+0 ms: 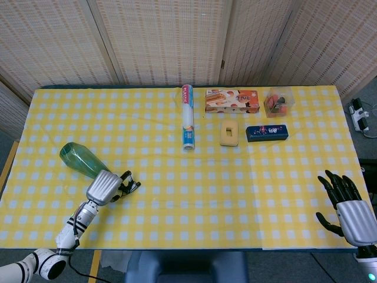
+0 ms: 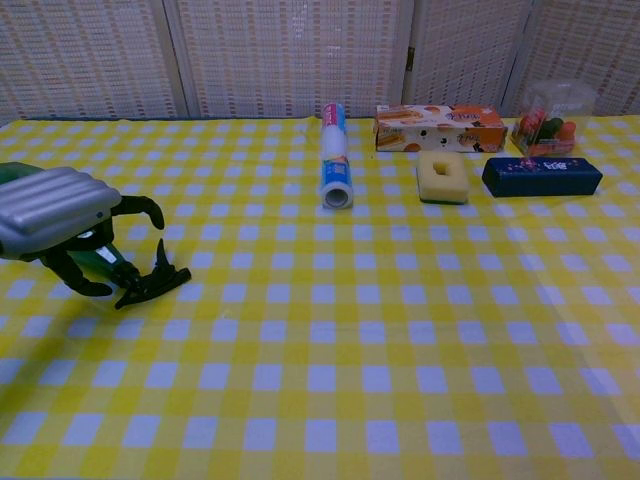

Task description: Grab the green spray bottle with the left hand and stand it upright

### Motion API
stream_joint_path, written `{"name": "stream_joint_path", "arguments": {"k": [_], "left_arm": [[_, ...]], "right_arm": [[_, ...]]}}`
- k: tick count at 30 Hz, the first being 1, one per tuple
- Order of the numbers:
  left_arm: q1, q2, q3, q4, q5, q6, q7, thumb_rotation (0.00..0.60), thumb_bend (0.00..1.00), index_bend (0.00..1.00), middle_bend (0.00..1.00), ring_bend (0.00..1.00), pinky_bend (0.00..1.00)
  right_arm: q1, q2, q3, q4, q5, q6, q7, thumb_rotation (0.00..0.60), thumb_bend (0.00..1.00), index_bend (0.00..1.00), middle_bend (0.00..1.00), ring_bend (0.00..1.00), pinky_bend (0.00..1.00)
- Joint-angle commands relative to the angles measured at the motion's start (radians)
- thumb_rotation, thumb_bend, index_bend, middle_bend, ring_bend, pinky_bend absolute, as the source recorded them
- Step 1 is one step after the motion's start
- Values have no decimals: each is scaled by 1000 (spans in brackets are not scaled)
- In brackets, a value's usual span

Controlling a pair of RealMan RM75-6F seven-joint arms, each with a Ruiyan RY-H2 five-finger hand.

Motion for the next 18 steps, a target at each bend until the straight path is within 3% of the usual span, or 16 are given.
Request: {"name": "stream_joint_path", "arguments": {"k": [1,18], "left_arm": [[-8,-4,5,14,-11,-7,1,600,174,321,1000,1000,1000],[-44,-19,-4,99,-143,-99,-4,600,329,377,1000,1000,1000]], "right_arm": [[2,0,3,1,7,-5,1,600,329,0,0,0,0],[9,-3,8,0,26,-28,-14,600,329,0,0,0,0]]}}
